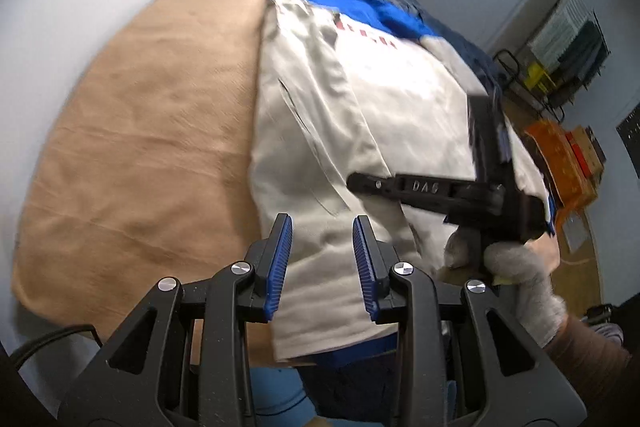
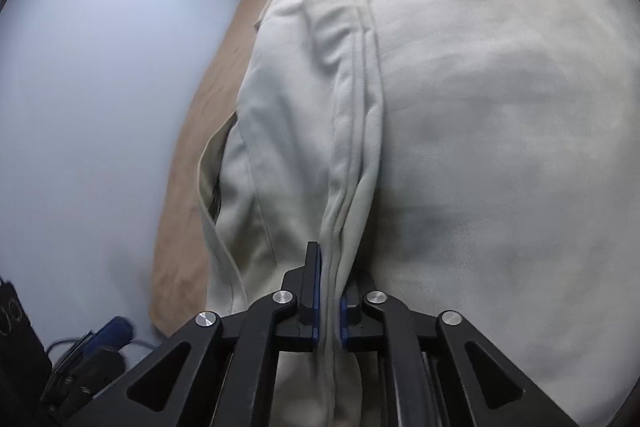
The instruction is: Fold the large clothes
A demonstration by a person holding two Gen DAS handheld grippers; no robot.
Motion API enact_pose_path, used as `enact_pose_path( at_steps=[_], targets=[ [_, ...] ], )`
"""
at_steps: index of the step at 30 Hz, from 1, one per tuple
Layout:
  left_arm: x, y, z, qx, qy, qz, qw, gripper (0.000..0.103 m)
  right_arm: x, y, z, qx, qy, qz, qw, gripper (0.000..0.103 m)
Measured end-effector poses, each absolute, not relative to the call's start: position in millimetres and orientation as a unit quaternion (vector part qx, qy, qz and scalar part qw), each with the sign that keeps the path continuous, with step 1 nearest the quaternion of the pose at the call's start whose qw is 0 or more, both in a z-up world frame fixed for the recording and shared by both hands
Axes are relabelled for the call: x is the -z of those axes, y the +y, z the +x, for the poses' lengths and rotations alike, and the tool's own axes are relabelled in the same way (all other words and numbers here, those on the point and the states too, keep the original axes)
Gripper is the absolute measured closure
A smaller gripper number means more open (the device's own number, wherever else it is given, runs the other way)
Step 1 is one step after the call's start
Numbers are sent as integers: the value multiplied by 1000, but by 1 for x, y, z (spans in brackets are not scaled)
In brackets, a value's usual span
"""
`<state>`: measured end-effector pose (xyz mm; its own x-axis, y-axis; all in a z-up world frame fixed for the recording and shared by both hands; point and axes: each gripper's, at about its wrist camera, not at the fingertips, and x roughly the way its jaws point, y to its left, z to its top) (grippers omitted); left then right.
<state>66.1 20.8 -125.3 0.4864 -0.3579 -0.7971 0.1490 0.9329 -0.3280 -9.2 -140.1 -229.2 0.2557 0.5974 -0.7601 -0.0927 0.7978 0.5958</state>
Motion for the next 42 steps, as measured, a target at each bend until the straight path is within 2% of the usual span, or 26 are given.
enact_pose_path(
  at_steps=[2, 3, 5, 7, 12, 16, 20, 29, 30, 32, 33, 34, 35, 36, 37, 39, 42],
  targets=[
    [131, 13, 63, 155, 493, -102, 850, 73, 215, -148, -6, -240, 569, 200, 761, 77],
    [132, 10, 63, 159, 497, -99, 847, 73, 206, -150, -8, -245, 560, 186, 770, 64],
    [135, 4, 60, 162, 499, -92, 847, 73, 182, -160, -2, -247, 534, 165, 791, 54],
    [139, -1, 58, 167, 501, -89, 844, 73, 163, -167, 5, -252, 513, 151, 806, 39],
    [148, -20, 56, 184, 511, -68, 837, 73, 138, -189, 73, -237, 480, 146, 832, 37],
    [150, -25, 58, 193, 512, -73, 834, 73, 129, -192, 130, -232, 472, 162, 835, 27],
    [156, -24, 65, 192, 517, -87, 829, 73, 143, -184, 194, -218, 472, 190, 833, 23],
    [174, -27, 72, 198, 543, -88, 811, 73, 194, -151, 297, -215, 494, 204, 817, 23],
    [176, -28, 73, 199, 547, -87, 808, 73, 200, -148, 305, -213, 499, 200, 816, 25],
    [180, -27, 75, 200, 556, -95, 801, 73, 210, -141, 316, -221, 515, 192, 806, 39],
    [182, -27, 77, 200, 560, -98, 798, 73, 216, -138, 322, -231, 526, 188, 797, 64],
    [184, -28, 78, 201, 564, -99, 795, 73, 219, -135, 325, -241, 537, 186, 787, 84],
    [185, -29, 78, 200, 566, -96, 794, 73, 218, -134, 325, -240, 541, 179, 786, 85],
    [187, -31, 77, 200, 567, -90, 794, 73, 212, -135, 324, -240, 538, 171, 790, 93],
    [187, -32, 76, 201, 567, -86, 794, 73, 205, -136, 322, -246, 530, 165, 794, 96],
    [189, -37, 73, 206, 570, -72, 792, 73, 197, -142, 319, -225, 512, 129, 819, 96],
    [194, -41, 72, 208, 577, -63, 787, 73, 228, -137, 324, -188, 546, 70, 814, 96]
  ],
)
